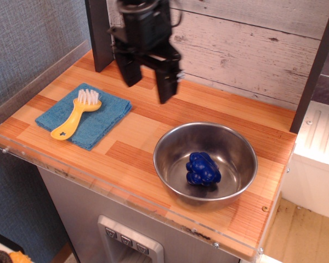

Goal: Move the purple object and drop slightly to the right top of brush

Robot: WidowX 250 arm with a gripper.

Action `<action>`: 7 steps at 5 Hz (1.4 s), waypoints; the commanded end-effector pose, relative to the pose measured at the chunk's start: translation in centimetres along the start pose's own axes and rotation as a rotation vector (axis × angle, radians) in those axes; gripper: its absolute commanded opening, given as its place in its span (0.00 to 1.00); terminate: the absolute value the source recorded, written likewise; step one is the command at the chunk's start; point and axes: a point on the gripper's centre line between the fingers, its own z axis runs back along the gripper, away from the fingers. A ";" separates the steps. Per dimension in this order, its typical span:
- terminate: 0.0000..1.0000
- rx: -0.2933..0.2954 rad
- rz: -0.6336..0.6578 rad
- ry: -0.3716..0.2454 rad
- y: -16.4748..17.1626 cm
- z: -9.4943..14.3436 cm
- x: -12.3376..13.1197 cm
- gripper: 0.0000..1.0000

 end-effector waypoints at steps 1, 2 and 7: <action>0.00 -0.001 -0.110 -0.069 -5.2 1.1 1.4 1.00; 0.00 -0.044 -0.178 -0.040 -7.7 -1.1 1.2 1.00; 0.00 -0.022 -0.225 0.160 -8.9 -8.0 -2.4 1.00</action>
